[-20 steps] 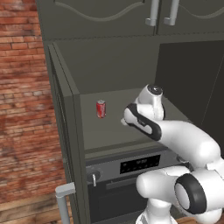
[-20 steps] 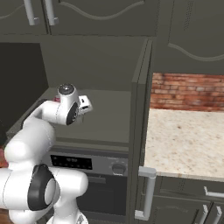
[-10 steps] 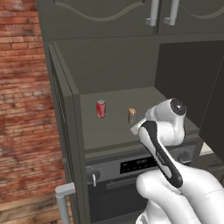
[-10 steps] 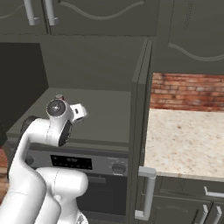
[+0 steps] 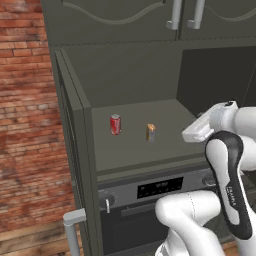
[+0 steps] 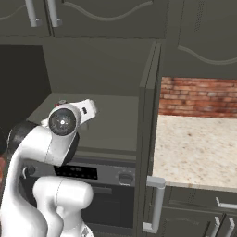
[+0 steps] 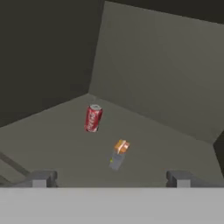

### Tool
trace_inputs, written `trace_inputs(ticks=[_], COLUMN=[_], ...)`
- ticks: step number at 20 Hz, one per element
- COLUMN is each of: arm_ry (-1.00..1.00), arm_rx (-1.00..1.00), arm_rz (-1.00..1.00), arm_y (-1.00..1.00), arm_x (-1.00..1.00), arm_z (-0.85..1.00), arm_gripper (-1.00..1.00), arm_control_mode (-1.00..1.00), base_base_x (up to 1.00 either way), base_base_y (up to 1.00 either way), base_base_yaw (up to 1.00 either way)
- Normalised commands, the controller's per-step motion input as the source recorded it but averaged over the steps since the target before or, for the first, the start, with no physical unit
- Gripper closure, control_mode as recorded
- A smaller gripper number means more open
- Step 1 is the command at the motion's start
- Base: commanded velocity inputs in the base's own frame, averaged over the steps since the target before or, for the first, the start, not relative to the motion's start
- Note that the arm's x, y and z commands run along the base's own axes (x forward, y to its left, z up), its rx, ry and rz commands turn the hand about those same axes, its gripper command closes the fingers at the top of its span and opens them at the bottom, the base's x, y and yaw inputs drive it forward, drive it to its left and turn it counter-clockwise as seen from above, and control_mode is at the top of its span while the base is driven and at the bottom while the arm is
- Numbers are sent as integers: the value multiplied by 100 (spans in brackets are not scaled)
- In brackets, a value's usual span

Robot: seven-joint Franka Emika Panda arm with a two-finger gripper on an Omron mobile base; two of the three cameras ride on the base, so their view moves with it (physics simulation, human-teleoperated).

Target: Pick the boxed drink, can from the counter and place them in the open cabinet.

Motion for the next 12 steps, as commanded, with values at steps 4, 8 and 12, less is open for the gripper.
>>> trace_inputs(ticks=[4, 8, 12], arm_ry=[-45, -52, -65], arm_rx=[9, 6, 4], arm_rz=[0, 12, 11], arm_y=[0, 0, 0], arm_x=[-100, -100, -100], arm_z=[92, 48, 27], arm_gripper=[-100, -100, -100], arm_control_mode=[-100, -100, -100], base_base_x=[0, 0, 0], base_base_y=[0, 0, 0], base_base_yaw=[0, 0, 0])
